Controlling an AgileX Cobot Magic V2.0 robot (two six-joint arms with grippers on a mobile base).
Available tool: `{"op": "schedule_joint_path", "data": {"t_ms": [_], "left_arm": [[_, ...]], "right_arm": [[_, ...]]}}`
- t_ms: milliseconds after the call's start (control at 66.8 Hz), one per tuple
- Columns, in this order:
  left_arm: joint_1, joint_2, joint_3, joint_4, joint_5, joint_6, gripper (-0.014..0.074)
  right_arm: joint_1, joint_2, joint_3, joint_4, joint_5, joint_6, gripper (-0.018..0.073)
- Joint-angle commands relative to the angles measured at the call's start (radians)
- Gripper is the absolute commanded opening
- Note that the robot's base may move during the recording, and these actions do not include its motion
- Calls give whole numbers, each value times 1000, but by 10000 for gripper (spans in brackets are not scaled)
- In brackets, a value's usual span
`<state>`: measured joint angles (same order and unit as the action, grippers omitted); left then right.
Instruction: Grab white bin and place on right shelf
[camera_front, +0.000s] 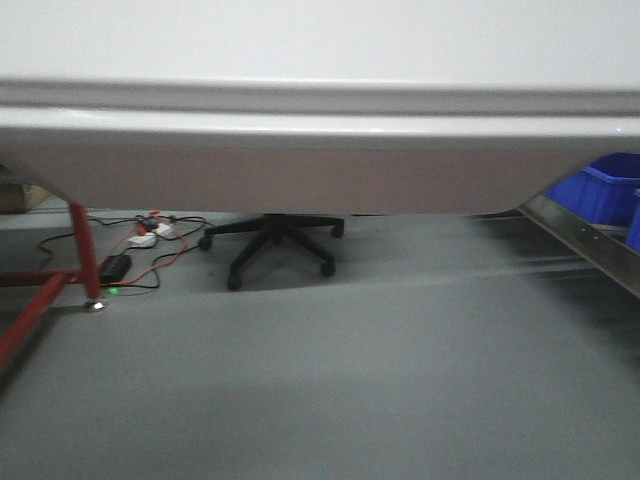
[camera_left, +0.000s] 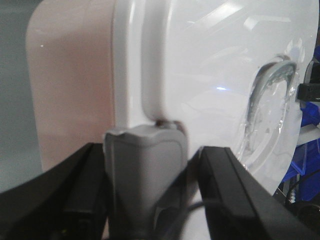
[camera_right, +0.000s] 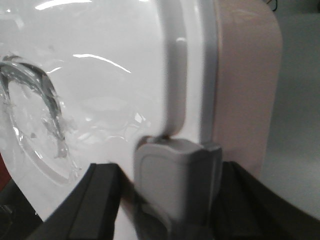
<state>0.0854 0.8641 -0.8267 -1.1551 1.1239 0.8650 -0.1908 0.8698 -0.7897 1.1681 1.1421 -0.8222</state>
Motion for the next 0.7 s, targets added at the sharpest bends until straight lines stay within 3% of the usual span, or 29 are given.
{"op": "schedule_joint_path", "data": {"t_ms": [0, 689], "left_arm": [[-19, -15, -32, -169, 182, 8, 240], [-19, -15, -32, -169, 182, 8, 240]], "right_arm": [[10, -15, -28, 166, 127, -9, 335], [10, -15, -28, 166, 127, -9, 335]]}}
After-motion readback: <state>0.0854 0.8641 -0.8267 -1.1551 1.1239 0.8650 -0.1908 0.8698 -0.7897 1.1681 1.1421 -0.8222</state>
